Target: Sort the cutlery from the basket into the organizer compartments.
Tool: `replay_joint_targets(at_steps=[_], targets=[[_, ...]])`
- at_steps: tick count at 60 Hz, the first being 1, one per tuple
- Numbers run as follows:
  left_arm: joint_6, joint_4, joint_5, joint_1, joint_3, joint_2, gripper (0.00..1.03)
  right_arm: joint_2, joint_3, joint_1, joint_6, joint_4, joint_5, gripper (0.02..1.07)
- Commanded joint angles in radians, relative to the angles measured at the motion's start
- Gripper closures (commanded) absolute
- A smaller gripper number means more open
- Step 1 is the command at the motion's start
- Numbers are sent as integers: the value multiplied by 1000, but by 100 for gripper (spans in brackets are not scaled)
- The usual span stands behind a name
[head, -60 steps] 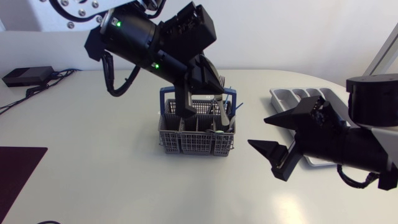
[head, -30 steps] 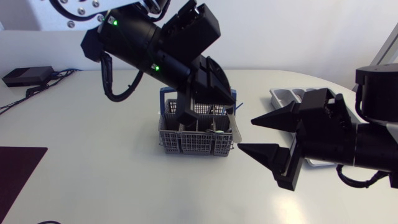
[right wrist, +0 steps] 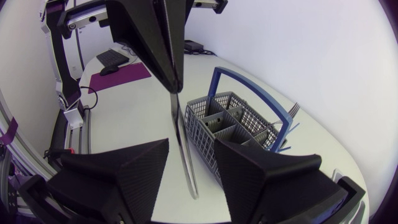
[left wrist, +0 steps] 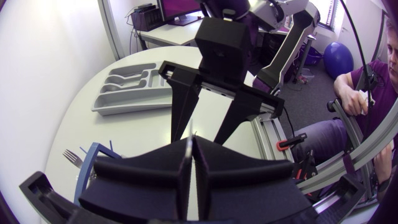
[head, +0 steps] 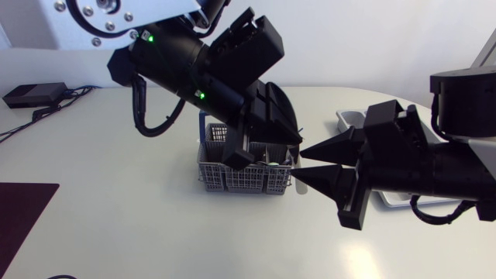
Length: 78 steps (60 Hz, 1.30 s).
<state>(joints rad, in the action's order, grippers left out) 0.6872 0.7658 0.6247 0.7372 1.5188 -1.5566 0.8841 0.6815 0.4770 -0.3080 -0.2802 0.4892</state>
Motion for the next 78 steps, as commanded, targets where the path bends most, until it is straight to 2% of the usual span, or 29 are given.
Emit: replay_joint_targets(at_steps=[1, 3, 6, 15, 22, 31, 36, 39, 41, 42, 43, 44, 45, 50, 59, 69, 78], targets=[[-15, -3, 21, 10, -22, -14, 100, 18, 29, 9, 35, 15, 19, 71], [-15, -3, 23, 8, -22, -14, 100, 18, 29, 9, 37, 15, 20, 72], [-17, -2, 32, 7, -23, -14, 100, 21, 29, 15, 40, 15, 20, 80], [-21, -3, 41, 7, -28, -13, 100, 29, 27, 34, 47, 15, 22, 80], [-21, -3, 44, 5, -32, -13, 100, 33, 32, 34, 50, 16, 22, 99], [-25, -8, 44, 2, -29, -13, 100, 32, 24, 34, 58, 10, 19, 101], [-31, -17, 44, -5, -29, -13, 87, 33, 18, 31, 60, 9, 11, 101], [-49, -45, 44, -18, -26, -13, 70, 33, 16, 31, 60, 4, 8, 101], [-52, -49, 44, -19, -26, -13, 68, 32, 13, 28, 60, 3, 6, 101], [-66, -72, 44, -30, -26, -10, 58, 30, 12, 26, 60, 1, 5, 101], [-69, -77, 43, -32, -26, -10, 56, 29, 10, 20, 60, -5, 3, 101], [-86, -100, 43, -44, -26, -7, 48, 29, 9, 17, 58, -7, -1, 101], [-94, -115, 43, -52, -26, -2, 45, 29, 7, 12, 58, -8, -3, 101], [-135, -175, 27, -91, -28, 12, 33, 19, 0, -26, 41, -28, -5, 101], [-176, -261, -29, -136, -40, 38, 20, 6, -23, -104, 3, -57, -5, 101], [-178, -333, -115, -148, -77, 58, 17, 3, -45, -198, -37, -68, -5, 101], [-149, -370, -197, -140, -131, 78, 17, 3, -54, -357, -100, -77, 3, 101]])
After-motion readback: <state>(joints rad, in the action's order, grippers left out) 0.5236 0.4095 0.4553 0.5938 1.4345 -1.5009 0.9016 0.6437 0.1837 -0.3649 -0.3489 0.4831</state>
